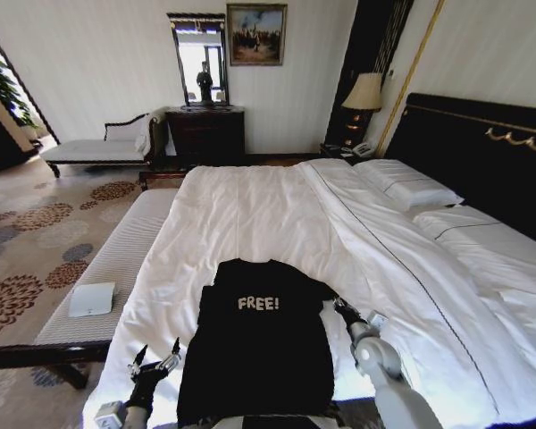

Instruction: Fold the clothes on the bed.

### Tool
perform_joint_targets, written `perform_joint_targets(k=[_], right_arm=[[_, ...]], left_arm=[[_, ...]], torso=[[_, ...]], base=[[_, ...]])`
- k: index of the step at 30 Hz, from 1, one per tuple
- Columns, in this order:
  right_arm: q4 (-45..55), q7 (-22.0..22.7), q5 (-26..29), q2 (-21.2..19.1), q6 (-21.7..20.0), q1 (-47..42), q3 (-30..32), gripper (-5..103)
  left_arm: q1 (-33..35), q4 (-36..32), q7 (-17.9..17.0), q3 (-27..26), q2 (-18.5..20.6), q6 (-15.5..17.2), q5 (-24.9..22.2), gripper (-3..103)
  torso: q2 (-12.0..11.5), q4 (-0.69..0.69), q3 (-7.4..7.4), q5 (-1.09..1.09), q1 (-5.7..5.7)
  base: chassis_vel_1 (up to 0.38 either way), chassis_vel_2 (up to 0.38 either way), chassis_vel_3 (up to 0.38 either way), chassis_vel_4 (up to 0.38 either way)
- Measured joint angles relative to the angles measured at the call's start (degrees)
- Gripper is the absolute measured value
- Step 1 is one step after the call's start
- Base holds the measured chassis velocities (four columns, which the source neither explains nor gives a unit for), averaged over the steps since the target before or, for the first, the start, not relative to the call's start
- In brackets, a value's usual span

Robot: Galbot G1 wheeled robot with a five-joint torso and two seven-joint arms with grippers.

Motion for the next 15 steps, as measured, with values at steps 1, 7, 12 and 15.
perform_joint_targets(k=[1,7,12,15], right_arm=[[0.68,0.18,1.80,0.53,-0.44,-0.56,0.24,49],[1.38,1.31,10.08,2.41,-3.29,-1.01,-0.29,72],[-0.99,2.97,15.45,3.77,-4.56,1.06,-1.50,88],[-2.95,3.59,18.01,5.07,-4.61,3.26,-1.97,99]], left_arm=[[-0.01,0.03,0.00,0.11,0.03,0.00,0.00,100],[0.17,-0.05,0.01,0.28,-0.03,0.00,0.02,100],[0.76,-0.22,0.05,-0.38,-0.12,-0.12,-0.01,100],[1.09,-0.27,0.09,-0.79,-0.15,-0.21,-0.02,100]], torso=[[0.00,0.00,0.00,0.01,0.00],[0.00,0.01,0.00,0.01,0.01],[0.00,0.01,0.00,0.01,0.00],[0.00,0.01,0.00,0.02,0.00]], base=[[0.000,0.000,0.000,0.000],[0.000,0.000,0.000,0.000],[0.000,0.000,0.000,0.000],[0.000,0.000,0.000,0.000]])
